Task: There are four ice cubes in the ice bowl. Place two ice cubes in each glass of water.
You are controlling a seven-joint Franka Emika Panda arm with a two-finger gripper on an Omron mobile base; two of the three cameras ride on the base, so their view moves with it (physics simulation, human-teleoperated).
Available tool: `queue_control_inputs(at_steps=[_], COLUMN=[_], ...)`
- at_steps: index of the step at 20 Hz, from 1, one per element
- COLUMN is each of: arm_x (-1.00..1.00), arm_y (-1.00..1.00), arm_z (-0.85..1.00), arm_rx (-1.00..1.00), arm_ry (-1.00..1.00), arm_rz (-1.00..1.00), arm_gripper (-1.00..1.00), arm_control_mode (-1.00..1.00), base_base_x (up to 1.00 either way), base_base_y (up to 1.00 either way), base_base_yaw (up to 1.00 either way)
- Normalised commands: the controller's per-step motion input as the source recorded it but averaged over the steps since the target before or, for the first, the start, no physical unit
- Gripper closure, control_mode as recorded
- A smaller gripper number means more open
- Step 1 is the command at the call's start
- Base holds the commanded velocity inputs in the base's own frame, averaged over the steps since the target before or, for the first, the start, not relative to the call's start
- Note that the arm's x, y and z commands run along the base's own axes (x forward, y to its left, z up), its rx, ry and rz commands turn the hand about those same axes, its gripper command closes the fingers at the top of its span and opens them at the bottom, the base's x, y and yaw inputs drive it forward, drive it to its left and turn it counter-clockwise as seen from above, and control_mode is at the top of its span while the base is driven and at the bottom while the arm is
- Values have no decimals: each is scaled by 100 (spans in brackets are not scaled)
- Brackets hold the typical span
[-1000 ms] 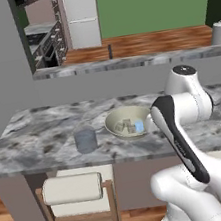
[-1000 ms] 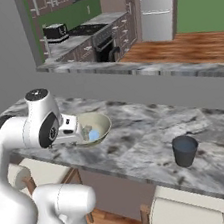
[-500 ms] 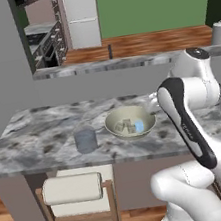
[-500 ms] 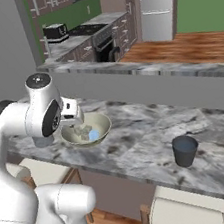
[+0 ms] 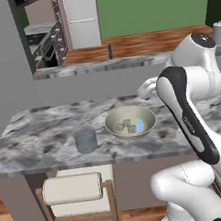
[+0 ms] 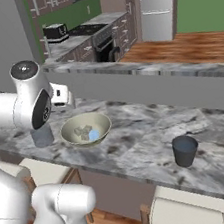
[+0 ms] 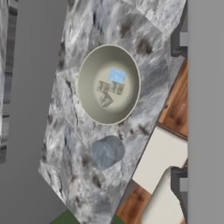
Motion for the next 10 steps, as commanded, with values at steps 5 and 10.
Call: queue_control_inputs(at_steps=[5,10], arm_x=[28,33], arm_y=[25,-2], arm_z=[7,-12], arm_rx=[0,0], arm_ry=[-1,0], arm_rz=[1,5], arm_gripper=[-100,-100], arm_control_mode=[-100,-100], base_base_x=[0,0], base_base_y=[0,0], base_base_yaw=[0,0])
